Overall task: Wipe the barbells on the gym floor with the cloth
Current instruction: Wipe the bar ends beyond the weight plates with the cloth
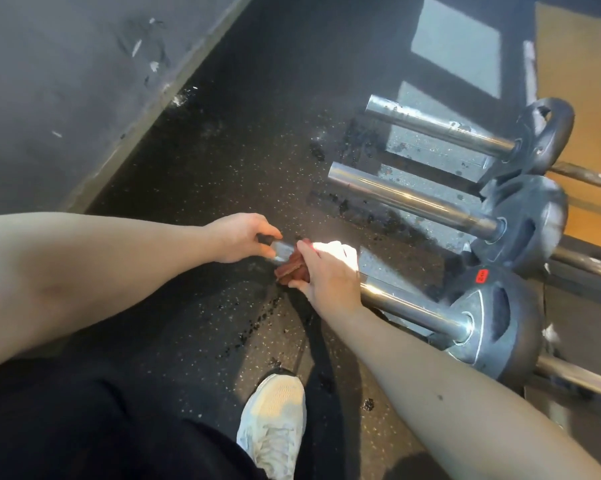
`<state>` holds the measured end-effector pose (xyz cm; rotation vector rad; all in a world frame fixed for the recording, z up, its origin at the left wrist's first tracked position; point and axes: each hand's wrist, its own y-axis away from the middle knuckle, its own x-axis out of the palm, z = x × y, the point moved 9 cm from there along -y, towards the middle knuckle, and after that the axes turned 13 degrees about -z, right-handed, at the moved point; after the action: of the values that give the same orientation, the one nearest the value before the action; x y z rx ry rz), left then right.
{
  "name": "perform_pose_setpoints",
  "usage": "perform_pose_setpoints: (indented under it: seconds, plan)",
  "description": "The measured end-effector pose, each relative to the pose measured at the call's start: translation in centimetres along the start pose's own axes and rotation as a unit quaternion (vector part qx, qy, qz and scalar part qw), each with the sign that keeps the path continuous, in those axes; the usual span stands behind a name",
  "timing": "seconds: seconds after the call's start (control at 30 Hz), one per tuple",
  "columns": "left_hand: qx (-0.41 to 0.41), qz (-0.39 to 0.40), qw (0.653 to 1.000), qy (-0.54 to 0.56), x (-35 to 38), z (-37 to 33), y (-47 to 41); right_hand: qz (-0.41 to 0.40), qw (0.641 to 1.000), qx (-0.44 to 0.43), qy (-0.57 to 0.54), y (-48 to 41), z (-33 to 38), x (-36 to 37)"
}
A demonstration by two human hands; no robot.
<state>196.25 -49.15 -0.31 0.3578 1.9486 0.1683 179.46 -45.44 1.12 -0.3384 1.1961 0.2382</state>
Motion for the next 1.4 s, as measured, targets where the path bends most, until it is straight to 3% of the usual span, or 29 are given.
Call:
perform_pose_setpoints:
  seconds: [0.23,0.43,0.5,0.6,0.73,0.8,0.87,1.03,1.2,1.4]
  plan:
    - [0.035,0.031,0.991,-0.122,-1.5,-2.5,0.0,0.117,0.980,0.149,0.069,6.7,-10.6,-3.3]
    - [0.123,0.064,0.961,-0.237,-6.7,-10.4,-0.4,0.110,0.969,0.106,0.194,7.6,-12.2,-10.7]
    - [0.141,0.053,0.955,-0.256,-9.5,-14.8,-0.5,0.110,0.973,0.142,0.143,7.7,-12.2,-14.1]
    - [0.170,0.012,0.964,-0.203,-12.5,-23.2,0.6,0.089,0.968,0.226,-0.062,8.3,-12.2,-20.7]
    - [0.159,0.021,0.987,0.013,-12.3,-33.8,3.8,0.005,0.924,0.296,-0.244,10.4,-13.2,-29.6]
    - [0.105,0.067,0.976,0.177,-11.2,-38.0,6.3,-0.039,0.894,0.317,-0.315,12.1,-14.0,-32.3]
    - [0.094,0.094,0.961,0.241,-10.2,-41.3,8.4,-0.065,0.855,0.343,-0.383,13.9,-15.1,-33.5]
    - [0.131,0.027,0.963,0.233,-7.9,-44.7,9.6,-0.088,0.787,0.393,-0.468,18.7,-17.6,-34.2]
    - [0.157,0.094,0.967,0.179,-4.6,-46.4,10.0,-0.102,0.788,0.417,-0.441,20.6,-19.7,-34.4]
    - [0.188,0.005,0.975,0.119,-5.3,-48.5,9.4,-0.120,0.784,0.432,-0.429,21.7,-21.3,-34.9]
